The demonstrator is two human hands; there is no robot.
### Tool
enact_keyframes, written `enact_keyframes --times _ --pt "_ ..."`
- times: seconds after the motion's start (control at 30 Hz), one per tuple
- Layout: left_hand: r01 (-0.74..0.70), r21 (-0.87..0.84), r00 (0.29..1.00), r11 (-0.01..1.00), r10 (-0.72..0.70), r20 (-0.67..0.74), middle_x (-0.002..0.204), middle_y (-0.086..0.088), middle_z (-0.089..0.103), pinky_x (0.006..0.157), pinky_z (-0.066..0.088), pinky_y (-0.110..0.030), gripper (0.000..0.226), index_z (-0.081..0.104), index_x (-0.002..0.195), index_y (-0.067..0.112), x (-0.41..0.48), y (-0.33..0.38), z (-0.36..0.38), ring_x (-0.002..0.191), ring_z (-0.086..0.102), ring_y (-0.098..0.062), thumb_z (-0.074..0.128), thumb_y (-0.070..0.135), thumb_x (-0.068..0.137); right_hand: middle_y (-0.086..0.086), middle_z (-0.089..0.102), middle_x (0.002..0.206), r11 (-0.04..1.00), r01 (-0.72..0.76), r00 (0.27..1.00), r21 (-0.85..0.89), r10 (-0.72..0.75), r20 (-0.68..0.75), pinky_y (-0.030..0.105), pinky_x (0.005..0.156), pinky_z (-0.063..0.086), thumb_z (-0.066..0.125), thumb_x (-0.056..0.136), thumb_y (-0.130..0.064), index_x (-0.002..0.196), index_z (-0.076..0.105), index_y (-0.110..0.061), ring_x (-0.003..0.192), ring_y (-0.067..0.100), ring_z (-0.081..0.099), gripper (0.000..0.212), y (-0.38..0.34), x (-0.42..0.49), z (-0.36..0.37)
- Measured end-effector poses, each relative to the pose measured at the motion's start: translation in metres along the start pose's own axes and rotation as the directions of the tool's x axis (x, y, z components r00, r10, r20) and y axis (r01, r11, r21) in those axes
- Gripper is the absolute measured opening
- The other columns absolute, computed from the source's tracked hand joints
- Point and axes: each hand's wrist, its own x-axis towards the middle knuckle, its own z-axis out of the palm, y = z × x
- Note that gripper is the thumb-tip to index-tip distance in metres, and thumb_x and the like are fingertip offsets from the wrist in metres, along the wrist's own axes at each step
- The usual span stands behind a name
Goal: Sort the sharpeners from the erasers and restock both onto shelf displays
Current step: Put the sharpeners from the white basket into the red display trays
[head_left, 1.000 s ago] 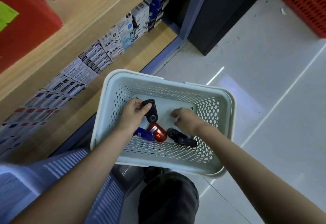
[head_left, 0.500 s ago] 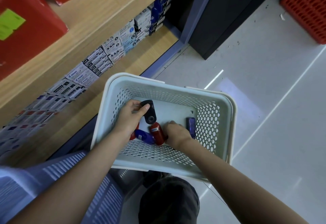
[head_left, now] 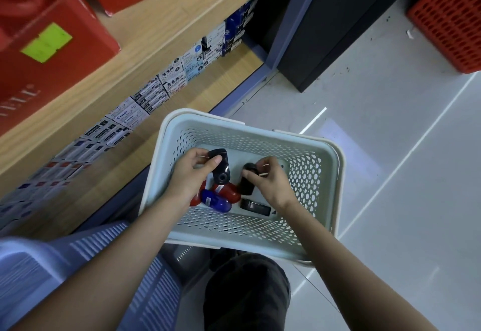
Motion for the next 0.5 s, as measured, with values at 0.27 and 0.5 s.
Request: enact_keyframes --times 0.27,0.5 --pt "-0.152 -0.111 0.988 0.982 0.155 0.018 0.106 -0.006 0.066 0.092 0.051 -0.041 0.014 0.059 0.098 0.026 -0.064 0.053 -0.017 0.102 0.063 -0.022 0.065 0.019 0.087 0.004 0.065 0.085 0.927 0.183 0.982 0.328 -0.156 -0.107 0.022 0.061 0.052 0.066 0.088 -0.021 0.09 0.061 -0.01 0.078 0.015 0.063 0.013 -0.061 -0.055 -0.022" --pt "-0.42 -0.099 0.905 0.902 0.409 -0.115 0.103 -0.01 0.066 0.08 0.052 -0.027 0.014 0.06 0.1 0.019 -0.137 0.111 -0.053 0.096 0.063 -0.021 0.064 0.014 0.087 0.004 0.065 0.089 0.862 0.457 0.884 0.219 -0.467 -0.003 0.026 0.064 0.052 0.066 0.087 -0.022 0.094 0.059 -0.014 0.077 0.011 0.062 0.013 -0.162 -0.104 -0.052"
